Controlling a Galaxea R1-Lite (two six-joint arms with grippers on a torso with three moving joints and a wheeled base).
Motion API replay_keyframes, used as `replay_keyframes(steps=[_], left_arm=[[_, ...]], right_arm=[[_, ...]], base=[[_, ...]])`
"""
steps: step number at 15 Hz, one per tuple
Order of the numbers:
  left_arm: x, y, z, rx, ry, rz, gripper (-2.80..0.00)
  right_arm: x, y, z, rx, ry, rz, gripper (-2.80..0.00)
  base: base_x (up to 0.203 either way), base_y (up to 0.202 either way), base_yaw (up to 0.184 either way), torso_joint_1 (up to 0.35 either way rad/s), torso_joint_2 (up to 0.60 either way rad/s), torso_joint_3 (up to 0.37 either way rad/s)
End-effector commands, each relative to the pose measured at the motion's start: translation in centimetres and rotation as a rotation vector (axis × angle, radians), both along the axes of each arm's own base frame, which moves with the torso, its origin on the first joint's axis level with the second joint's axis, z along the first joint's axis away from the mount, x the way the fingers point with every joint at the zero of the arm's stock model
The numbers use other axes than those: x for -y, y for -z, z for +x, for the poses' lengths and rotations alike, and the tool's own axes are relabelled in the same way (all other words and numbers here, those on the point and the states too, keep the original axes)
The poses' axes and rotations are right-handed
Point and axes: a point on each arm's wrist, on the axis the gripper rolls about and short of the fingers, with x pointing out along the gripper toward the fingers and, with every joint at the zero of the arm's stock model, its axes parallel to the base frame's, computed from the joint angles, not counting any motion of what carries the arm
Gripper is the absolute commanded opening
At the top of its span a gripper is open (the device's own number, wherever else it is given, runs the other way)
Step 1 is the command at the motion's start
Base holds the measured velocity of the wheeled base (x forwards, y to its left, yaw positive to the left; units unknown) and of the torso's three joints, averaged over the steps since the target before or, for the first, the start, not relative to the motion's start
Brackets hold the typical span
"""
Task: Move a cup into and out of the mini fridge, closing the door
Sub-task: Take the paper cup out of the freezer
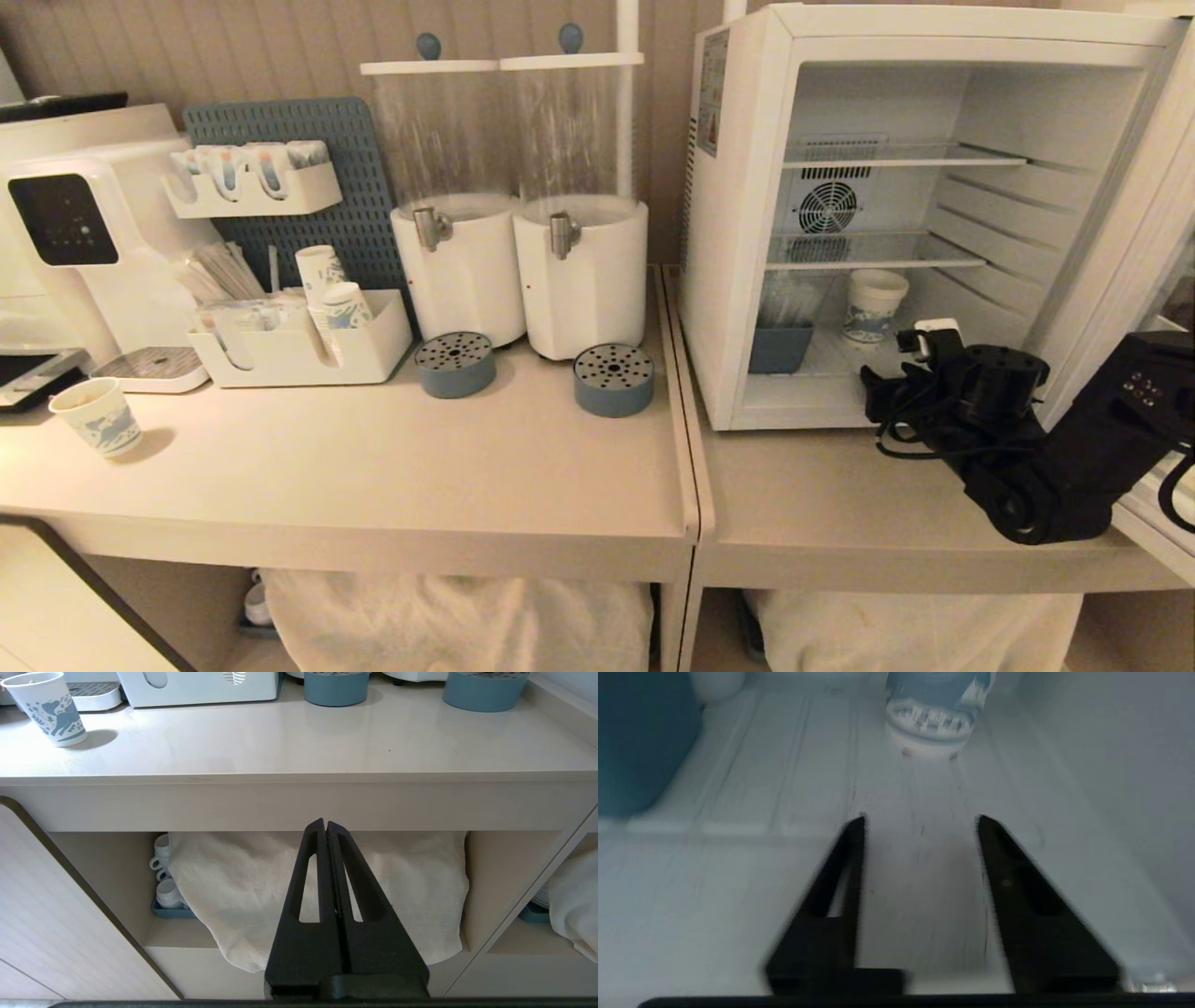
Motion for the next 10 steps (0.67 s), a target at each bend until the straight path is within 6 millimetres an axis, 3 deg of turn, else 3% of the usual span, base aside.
replay_keyframes(steps=[1,10], left_arm=[[0.0,0.0,0.0,0.002,0.0,0.0,-2.8],[0.0,0.0,0.0,0.002,0.0,-0.005,-2.8]], right_arm=[[0.0,0.0,0.6,0.009,0.0,-0.002,0.0],[0.7,-2.5,3.8,0.013,0.021,0.008,0.0]], base=[[0.0,0.0,0.0,0.0,0.0,0.0],[0.0,0.0,0.0,0.0,0.0,0.0]])
